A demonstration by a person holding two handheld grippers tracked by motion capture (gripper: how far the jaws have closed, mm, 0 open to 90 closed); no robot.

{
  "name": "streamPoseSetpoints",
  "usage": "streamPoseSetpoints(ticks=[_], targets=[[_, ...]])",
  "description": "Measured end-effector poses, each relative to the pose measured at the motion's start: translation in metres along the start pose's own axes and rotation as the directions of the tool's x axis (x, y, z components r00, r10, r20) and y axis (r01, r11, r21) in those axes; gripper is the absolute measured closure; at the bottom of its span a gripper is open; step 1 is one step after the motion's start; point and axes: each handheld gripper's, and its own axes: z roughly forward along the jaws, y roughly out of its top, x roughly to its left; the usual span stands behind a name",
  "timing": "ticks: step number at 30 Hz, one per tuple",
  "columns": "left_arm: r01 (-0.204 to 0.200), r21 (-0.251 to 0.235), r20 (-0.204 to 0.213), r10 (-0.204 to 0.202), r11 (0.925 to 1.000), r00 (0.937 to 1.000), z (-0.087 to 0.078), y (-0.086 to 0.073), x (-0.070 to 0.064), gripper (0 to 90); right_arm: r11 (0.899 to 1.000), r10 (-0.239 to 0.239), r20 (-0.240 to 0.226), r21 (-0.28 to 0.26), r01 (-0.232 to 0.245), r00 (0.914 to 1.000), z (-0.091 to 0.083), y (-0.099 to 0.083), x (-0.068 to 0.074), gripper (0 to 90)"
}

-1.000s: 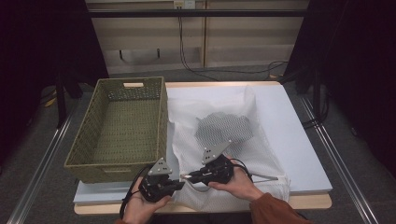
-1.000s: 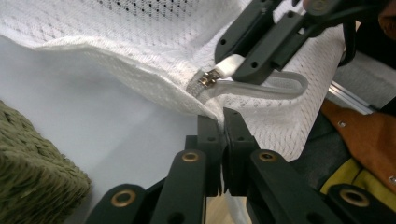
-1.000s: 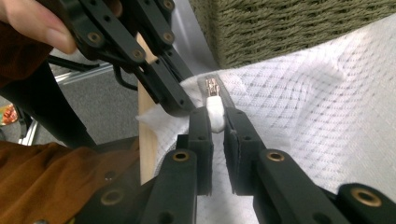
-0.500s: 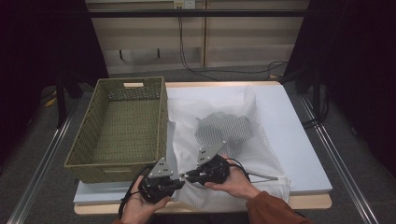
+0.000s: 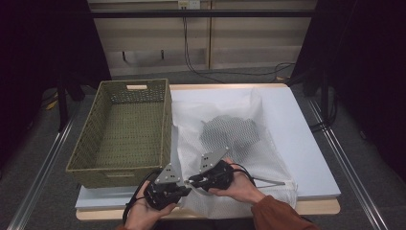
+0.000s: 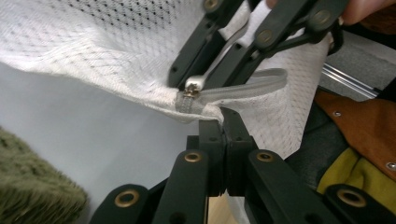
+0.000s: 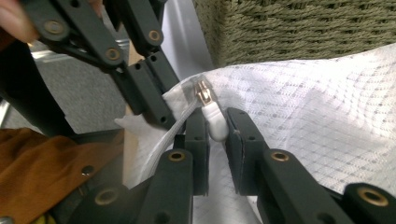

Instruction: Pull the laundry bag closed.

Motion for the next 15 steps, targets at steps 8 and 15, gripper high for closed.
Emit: streamPoseSetpoints(ticks=[8, 15], targets=[[-0.008, 0.016, -0.012, 0.009, 0.9998, 0.9999, 0.0013, -0.0005, 0.0001, 88.5, 1.000, 0.019, -0.051, -0.022, -0.020, 0.9985, -0.0068, -0.0023, -0.0020, 80.7], [-0.019, 0.029, -0.020, 0.020, 0.9994, 0.9996, 0.0015, -0.0009, -0.0001, 88.3, 0.999, 0.038, -0.087, -0.023, -0.040, 0.9955, -0.0070, -0.0009, -0.0051, 80.1]])
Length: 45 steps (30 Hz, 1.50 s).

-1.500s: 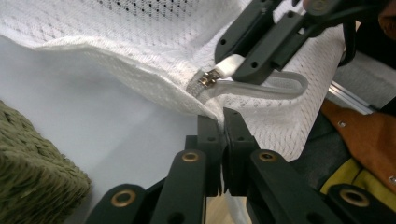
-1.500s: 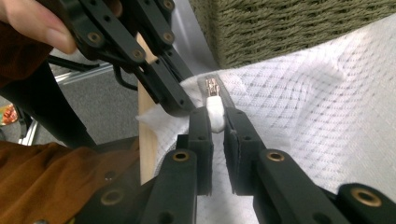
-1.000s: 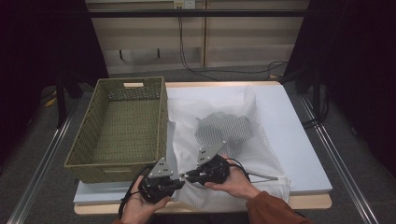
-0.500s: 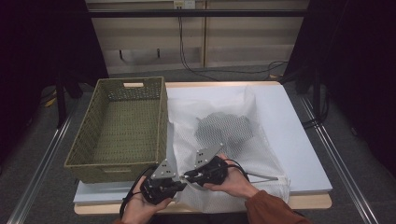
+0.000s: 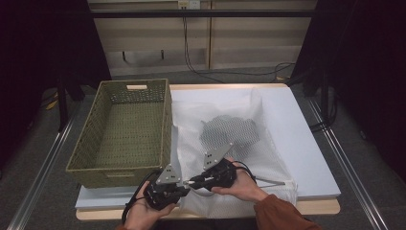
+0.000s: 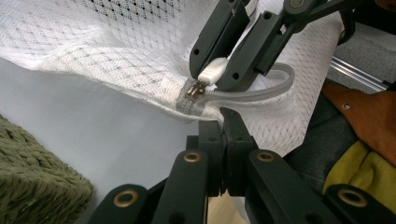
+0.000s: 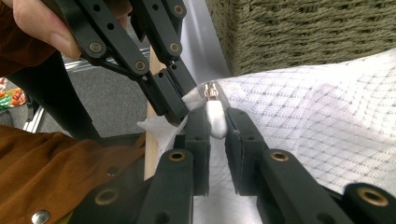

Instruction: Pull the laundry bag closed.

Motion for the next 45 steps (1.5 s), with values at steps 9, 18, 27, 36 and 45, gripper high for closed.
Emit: streamPoseSetpoints(ticks=[9, 18, 27, 36, 45], targets=[[-0.015, 0.011, 0.000, 0.015, 0.9998, 0.9999, 0.000, -0.001, 0.000, 88.3, 1.000, 0.017, -0.014, 0.000, -0.017, 0.9998, 0.006, 0.001, -0.001, 80.0], [0.023, 0.012, -0.016, -0.023, 0.9997, 0.9996, 0.000, -0.003, 0.004, 83.8, 0.999, 0.027, 0.005, -0.021, -0.027, 0.9996, -0.001, -0.001, -0.002, 82.5], [0.104, -0.077, 0.013, -0.103, 0.9916, 0.9946, -0.012, 0.000, 0.009, 75.8, 0.999, 0.040, 0.033, -0.035, -0.039, 0.9986, -0.013, -0.008, -0.003, 82.5], [0.098, -0.078, 0.038, -0.096, 0.9921, 0.9947, -0.008, 0.019, 0.013, 70.5, 0.998, 0.036, 0.044, -0.045, -0.034, 0.9984, -0.017, -0.008, -0.003, 82.6], [0.105, -0.040, 0.071, -0.102, 0.9937, 0.9923, 0.004, 0.019, 0.017, 67.3, 0.998, 0.033, 0.054, -0.061, -0.030, 0.9980, -0.024, -0.009, -0.003, 82.6]])
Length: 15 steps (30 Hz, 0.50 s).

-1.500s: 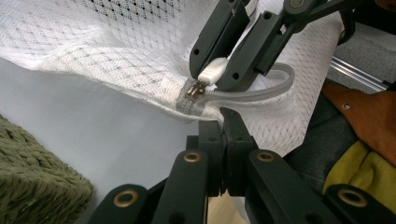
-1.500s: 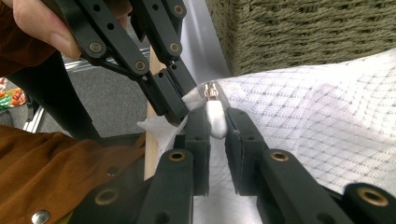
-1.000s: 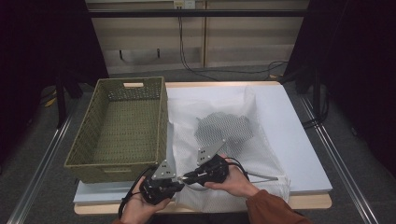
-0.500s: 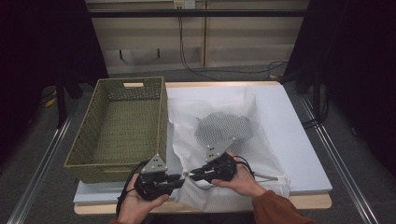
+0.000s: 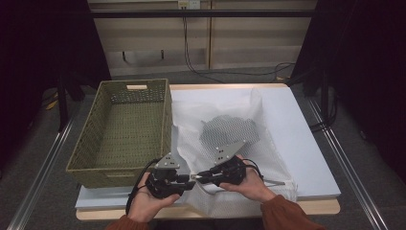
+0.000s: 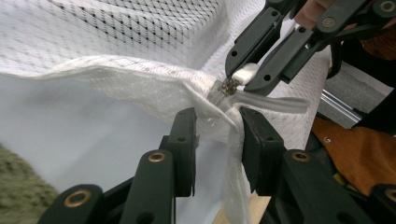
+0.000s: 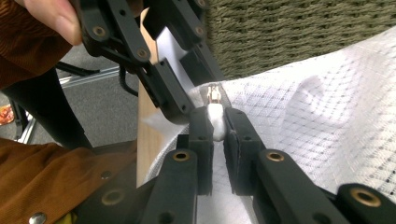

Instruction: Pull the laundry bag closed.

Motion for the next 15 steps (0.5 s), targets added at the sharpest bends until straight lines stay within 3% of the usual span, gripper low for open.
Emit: streamPoseSetpoints(ticks=[3, 4, 6, 7, 15], targets=[[-0.015, 0.015, -0.005, 0.015, 0.9998, 0.9999, 0.0010, 0.0008, -0.0018, 74.4, 1.000, -0.004, 0.002, 0.004, 0.004, 1.0000, 0.0010, -0.0003, 0.0011, 82.6], [-0.019, 0.006, 0.008, 0.019, 0.9998, 0.9998, 0.0015, 0.0004, -0.0022, 78.3, 1.000, -0.007, 0.000, 0.004, 0.007, 1.0000, 0.0011, -0.0008, 0.0011, 82.6], [-0.029, 0.008, -0.005, 0.029, 0.9996, 0.9996, -0.0012, 0.0004, -0.0031, 87.9, 1.000, -0.007, -0.001, 0.005, 0.007, 1.0000, 0.0004, -0.0022, 0.0013, 82.7], [-0.011, -0.001, 0.014, 0.011, 0.9999, 0.9998, -0.0017, 0.0003, -0.0021, 88.5, 1.000, -0.006, 0.000, 0.004, 0.006, 1.0000, 0.0002, -0.0026, 0.0012, 82.7], [0.015, -0.021, 0.006, -0.015, 0.9997, 0.9999, -0.0084, -0.0014, -0.0032, 89.4, 1.000, 0.015, -0.007, -0.011, -0.015, 0.9999, 0.0013, -0.0084, 0.0026, 82.8]])
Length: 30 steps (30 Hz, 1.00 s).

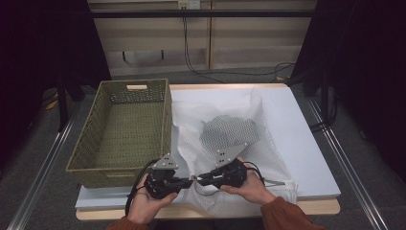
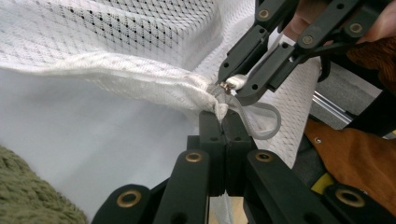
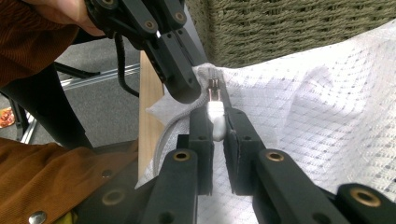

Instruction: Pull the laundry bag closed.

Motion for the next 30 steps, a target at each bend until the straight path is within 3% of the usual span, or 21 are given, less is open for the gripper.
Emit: streamPoseSetpoints(ticks=[9, 17, 30], targets=[[0.019, -0.016, 0.019, -0.018, 0.9997, 0.9996, -0.005, -0.002, 0.002, 89.4, 1.000, 0.005, 0.009, 0.001, -0.005, 0.9999, 0.003, -0.003, 0.000, 82.8], [0.012, -0.022, 0.009, -0.012, 0.9997, 0.9999, -0.007, 0.000, 0.000, 89.5, 1.000, -0.010, 0.023, 0.012, 0.010, 0.9997, 0.002, -0.005, 0.000, 82.8], [0.017, -0.046, -0.005, -0.017, 0.9988, 0.9998, -0.016, -0.004, 0.004, 89.4, 1.000, 0.004, 0.050, 0.024, -0.005, 0.9987, -0.004, -0.011, -0.004, 82.8]])
